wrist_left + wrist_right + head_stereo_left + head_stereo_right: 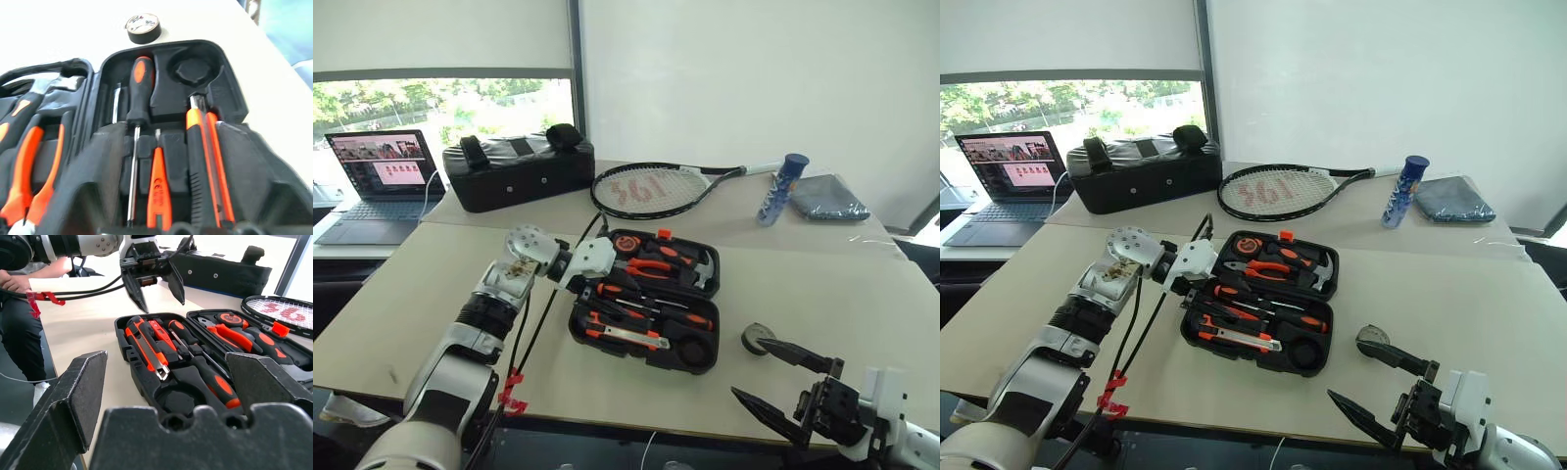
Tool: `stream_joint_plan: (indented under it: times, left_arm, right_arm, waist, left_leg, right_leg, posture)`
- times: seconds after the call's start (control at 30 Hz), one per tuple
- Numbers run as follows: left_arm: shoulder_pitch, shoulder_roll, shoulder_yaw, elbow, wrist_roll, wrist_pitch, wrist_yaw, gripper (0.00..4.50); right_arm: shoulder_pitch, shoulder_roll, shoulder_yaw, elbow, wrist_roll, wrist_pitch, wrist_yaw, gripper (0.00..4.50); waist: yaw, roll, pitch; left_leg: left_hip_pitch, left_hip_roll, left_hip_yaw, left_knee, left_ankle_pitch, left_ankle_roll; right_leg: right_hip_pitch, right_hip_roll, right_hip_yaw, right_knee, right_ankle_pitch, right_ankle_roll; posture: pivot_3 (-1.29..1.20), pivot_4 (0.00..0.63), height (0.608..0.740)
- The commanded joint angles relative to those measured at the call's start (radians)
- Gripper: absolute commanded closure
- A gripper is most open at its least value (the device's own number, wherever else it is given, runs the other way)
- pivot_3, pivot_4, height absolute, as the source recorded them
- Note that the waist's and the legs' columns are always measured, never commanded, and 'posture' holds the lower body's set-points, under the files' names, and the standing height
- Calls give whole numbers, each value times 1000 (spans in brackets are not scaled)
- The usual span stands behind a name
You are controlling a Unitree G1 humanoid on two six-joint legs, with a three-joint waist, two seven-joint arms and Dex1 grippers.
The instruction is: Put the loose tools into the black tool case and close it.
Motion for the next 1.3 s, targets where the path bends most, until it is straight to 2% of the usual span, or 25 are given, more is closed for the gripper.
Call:
stream_joint_plan:
  times: [0.03,0.13,0.4,0.67,0.83,1.0,1.13,1.3]
  left_arm:
    - [35,-2,10,-47,-28,-7,-16,3384]
    - [67,-1,-13,-60,-1,-33,-15,4467]
    - [87,-18,-40,4,88,-77,91,4467]
    - [114,-38,-75,27,118,-55,114,4467]
    - [152,-35,-117,38,167,-117,138,4467]
    - [181,-41,-134,66,238,-171,250,4467]
    - [180,-47,-92,44,182,-172,259,4467]
    - [174,-28,-19,-19,55,-186,177,4467]
  right_arm:
    - [-4,-7,-5,-12,3,-11,-8,0]
    - [-1,-6,-6,-12,1,-11,-10,0]
    - [2,-3,2,-28,-4,-7,-29,0]
    - [-3,-11,10,-34,-5,-5,-47,0]
    - [-2,-10,8,-36,-6,-6,-53,0]
    - [-6,-6,14,-39,-13,-6,-66,0]
    - [-8,-5,17,-39,-16,-9,-74,0]
    - [-9,-8,17,-32,-16,-11,-77,0]
  waist:
    - [0,0,0]
    - [1,0,0]
    - [2,0,0]
    - [2,0,0]
    - [3,1,-1]
    - [3,3,-4]
    - [9,3,-6]
    - [6,3,-6]
  left_leg:
    - [0,0,0,0,0,0]
    - [0,0,0,0,0,0]
    - [0,0,0,0,0,0]
    - [1,0,0,0,0,0]
    - [1,0,0,0,0,0]
    - [4,-1,0,0,0,0]
    - [6,-1,0,0,0,0]
    - [6,-1,1,0,0,0]
  right_leg:
    - [0,0,0,0,0,0]
    - [0,0,0,0,0,0]
    - [0,0,0,0,0,0]
    - [1,0,0,0,0,0]
    - [2,0,0,0,0,0]
    - [4,-1,1,0,-1,2]
    - [6,-1,1,0,-2,4]
    - [5,0,1,0,-2,5]
  posture:
    - [0,150,740]
    - [0,150,740]
    - [0,150,740]
    - [0,150,740]
    - [0,150,740]
    - [0,150,740]
    - [0,150,740]
    - [0,150,740]
